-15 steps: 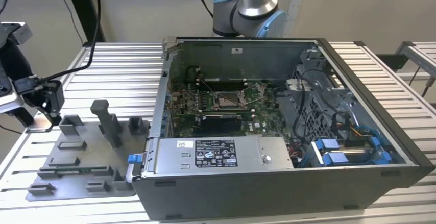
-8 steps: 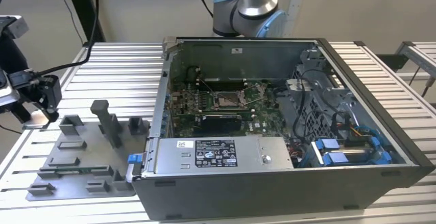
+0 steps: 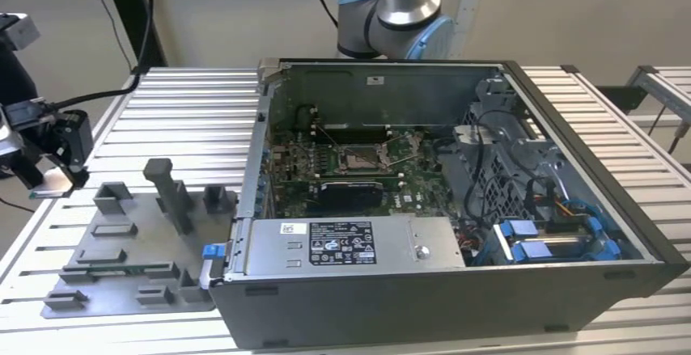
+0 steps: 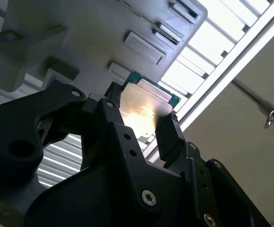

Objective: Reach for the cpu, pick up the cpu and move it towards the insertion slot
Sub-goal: 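Pick up the cpu and move it towards the insertion slot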

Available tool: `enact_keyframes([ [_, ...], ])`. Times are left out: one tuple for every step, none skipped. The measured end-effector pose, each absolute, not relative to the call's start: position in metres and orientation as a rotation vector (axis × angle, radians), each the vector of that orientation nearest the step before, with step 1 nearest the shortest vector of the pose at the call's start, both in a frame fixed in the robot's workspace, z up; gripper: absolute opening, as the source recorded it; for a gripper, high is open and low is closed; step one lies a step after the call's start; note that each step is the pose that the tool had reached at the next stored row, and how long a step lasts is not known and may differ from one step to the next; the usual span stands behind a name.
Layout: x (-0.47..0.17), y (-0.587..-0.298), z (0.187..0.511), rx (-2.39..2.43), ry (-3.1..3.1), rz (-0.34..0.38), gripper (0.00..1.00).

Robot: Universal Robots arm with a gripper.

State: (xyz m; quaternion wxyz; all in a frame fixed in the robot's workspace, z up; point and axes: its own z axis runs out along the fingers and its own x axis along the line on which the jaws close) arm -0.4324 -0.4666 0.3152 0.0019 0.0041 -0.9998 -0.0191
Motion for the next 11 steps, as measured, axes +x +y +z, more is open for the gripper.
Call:
enact_keyframes([
  [-0.432, -0.467, 0.316, 0.013, -3.137, -0.060, 0.00],
  [-0.432, -0.467, 0.318, 0.013, -3.137, -0.060, 0.00],
  [-0.432, -0.467, 0.319, 0.013, -3.137, -0.060, 0.00],
  [-0.432, -0.467, 0.321, 0.013, -3.137, -0.060, 0.00],
  [-0.432, -0.467, 0.322, 0.013, -3.137, -0.060, 0.00],
  [-0.432, -0.467, 0.323, 0.013, -3.137, -0.060, 0.00],
  [-0.432, -0.467, 0.325, 0.013, -3.137, -0.060, 0.00],
  [-0.432, -0.467, 0.326, 0.013, -3.137, -0.060, 0.00],
  [-0.432, -0.467, 0.327, 0.013, -3.137, -0.060, 0.00],
  [-0.432, -0.467, 0.329, 0.013, -3.137, -0.060, 0.00],
  [-0.432, -0.467, 0.331, 0.013, -3.137, -0.060, 0.00],
])
